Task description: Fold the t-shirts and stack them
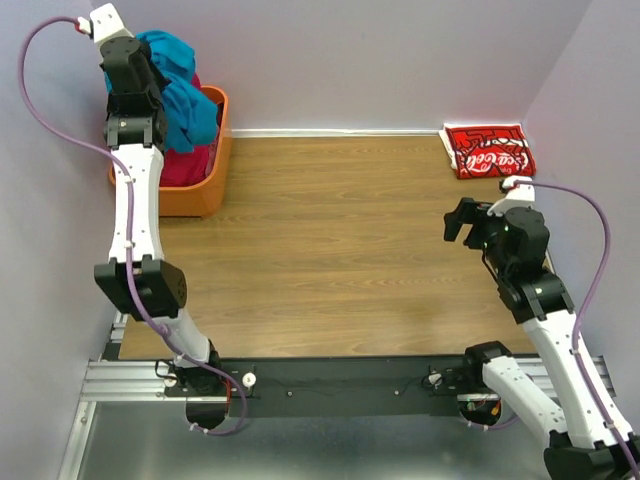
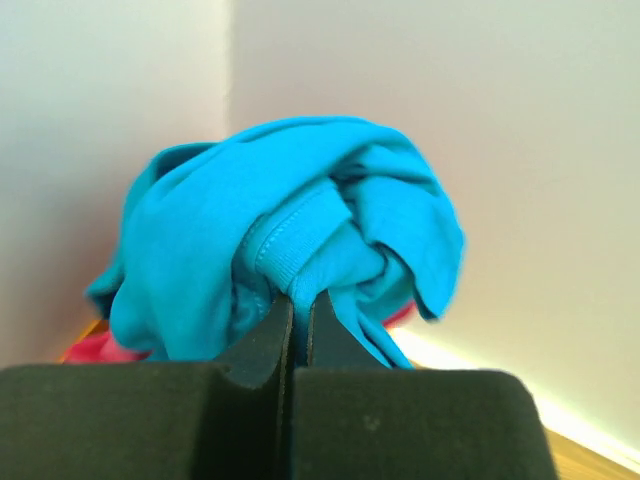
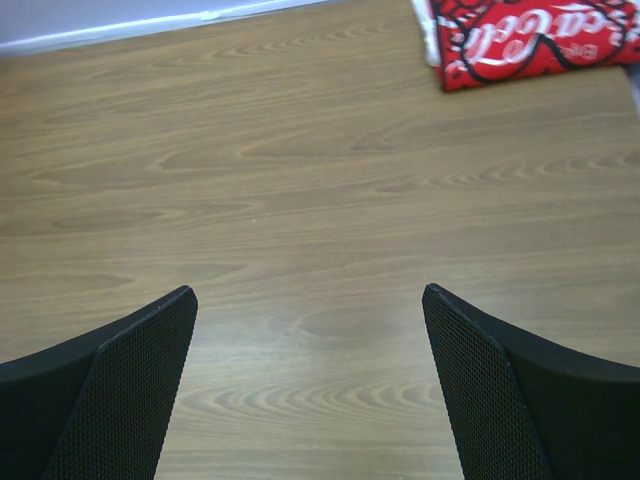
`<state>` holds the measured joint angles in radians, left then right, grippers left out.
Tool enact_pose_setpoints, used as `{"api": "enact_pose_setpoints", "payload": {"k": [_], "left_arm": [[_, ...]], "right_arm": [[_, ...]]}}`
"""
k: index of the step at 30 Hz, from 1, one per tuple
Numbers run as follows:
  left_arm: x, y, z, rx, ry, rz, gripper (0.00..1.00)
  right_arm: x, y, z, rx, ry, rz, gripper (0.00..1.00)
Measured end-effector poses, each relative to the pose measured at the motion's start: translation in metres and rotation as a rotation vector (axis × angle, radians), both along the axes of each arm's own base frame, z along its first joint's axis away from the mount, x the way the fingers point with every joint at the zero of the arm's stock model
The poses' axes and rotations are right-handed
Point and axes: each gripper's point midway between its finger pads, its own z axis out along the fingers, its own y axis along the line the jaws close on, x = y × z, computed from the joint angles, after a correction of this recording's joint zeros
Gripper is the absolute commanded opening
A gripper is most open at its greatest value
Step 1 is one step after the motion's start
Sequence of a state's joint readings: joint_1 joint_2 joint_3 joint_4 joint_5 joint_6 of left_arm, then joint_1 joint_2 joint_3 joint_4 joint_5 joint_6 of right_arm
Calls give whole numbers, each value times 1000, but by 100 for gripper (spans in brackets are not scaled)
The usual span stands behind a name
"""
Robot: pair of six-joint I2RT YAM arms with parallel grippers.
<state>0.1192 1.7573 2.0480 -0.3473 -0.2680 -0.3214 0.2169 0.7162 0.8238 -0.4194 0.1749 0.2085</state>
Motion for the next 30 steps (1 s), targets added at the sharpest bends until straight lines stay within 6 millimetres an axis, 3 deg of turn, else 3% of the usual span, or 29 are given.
{"api": "enact_pose_setpoints", "payload": {"k": [1,4,9,13,16,20,22,26,30], "left_arm": [[-6,-9,13,8,-25,-17,0],[-25,-66,50,37,-97,-130,0],[-56,-170,83,53,-166,-356,0],[-81,-206,97,43,-202,-443,0],[-92,-196,96,60,-199,-392,0],[-81,-144,90,87,-175,-233,0],[-66,-99,79,101,-145,-119,0],[-37,-34,59,125,-85,29,0],[-6,-14,37,135,-41,41,0]], "right_arm": [[3,4,1,3,5,19,100],[12,20,5,12,17,100,100],[11,47,11,54,20,246,100],[3,59,21,80,-8,313,100],[-6,70,29,92,-34,364,100],[-17,84,34,115,-51,428,100],[-19,86,34,123,-50,442,100],[-19,88,33,130,-43,449,100],[-16,89,30,129,-30,447,100]]}}
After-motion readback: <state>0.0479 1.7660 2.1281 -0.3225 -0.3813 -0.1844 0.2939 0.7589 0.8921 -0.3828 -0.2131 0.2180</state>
